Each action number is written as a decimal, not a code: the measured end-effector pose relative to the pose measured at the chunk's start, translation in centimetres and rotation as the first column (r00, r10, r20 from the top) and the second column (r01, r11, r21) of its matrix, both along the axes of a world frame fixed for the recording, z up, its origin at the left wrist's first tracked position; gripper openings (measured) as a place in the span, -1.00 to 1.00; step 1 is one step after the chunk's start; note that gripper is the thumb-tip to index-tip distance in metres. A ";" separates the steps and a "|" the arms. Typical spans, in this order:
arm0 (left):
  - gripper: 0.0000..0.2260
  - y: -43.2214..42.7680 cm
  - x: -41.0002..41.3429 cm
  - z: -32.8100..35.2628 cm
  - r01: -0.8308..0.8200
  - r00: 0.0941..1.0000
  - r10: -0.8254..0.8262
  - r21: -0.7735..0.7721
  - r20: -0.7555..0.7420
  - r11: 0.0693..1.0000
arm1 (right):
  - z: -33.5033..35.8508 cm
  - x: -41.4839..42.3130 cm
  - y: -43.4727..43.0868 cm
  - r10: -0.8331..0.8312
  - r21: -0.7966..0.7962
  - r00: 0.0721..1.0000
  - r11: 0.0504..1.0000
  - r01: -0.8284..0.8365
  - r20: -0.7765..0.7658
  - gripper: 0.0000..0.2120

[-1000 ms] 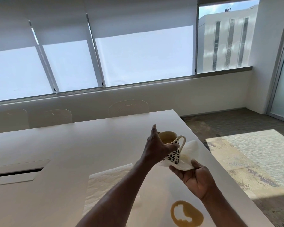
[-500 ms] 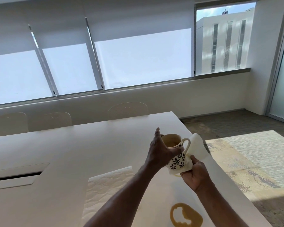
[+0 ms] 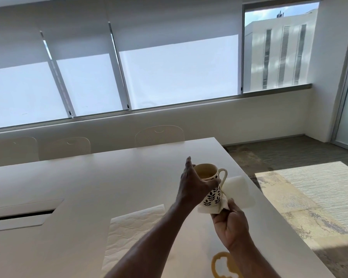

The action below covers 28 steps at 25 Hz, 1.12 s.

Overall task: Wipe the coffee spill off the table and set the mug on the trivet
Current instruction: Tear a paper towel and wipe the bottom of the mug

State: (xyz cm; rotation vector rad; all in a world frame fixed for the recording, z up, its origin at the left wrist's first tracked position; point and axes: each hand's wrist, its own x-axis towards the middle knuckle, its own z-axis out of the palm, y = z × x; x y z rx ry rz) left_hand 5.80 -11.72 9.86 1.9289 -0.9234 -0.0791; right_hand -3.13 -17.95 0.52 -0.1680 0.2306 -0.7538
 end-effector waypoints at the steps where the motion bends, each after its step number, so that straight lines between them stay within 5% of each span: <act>1: 0.06 0.0 0.1 0.0 -0.002 1.000 0.002 -0.003 -0.005 1.000 | -0.1 0.0 0.4 -0.008 0.012 1.000 1.000 0.008 0.011 -0.65; 21: 0.05 1.0 0.7 0.3 -0.038 0.999 0.038 -0.007 0.010 0.999 | -2.4 0.0 0.8 0.159 -0.055 0.985 0.986 -0.156 0.071 -0.64; 28: 0.04 1.8 1.1 0.8 -0.058 0.998 0.058 -0.026 0.002 0.998 | -2.3 -2.8 -4.2 0.066 -0.103 0.971 0.990 -0.092 -0.232 -0.70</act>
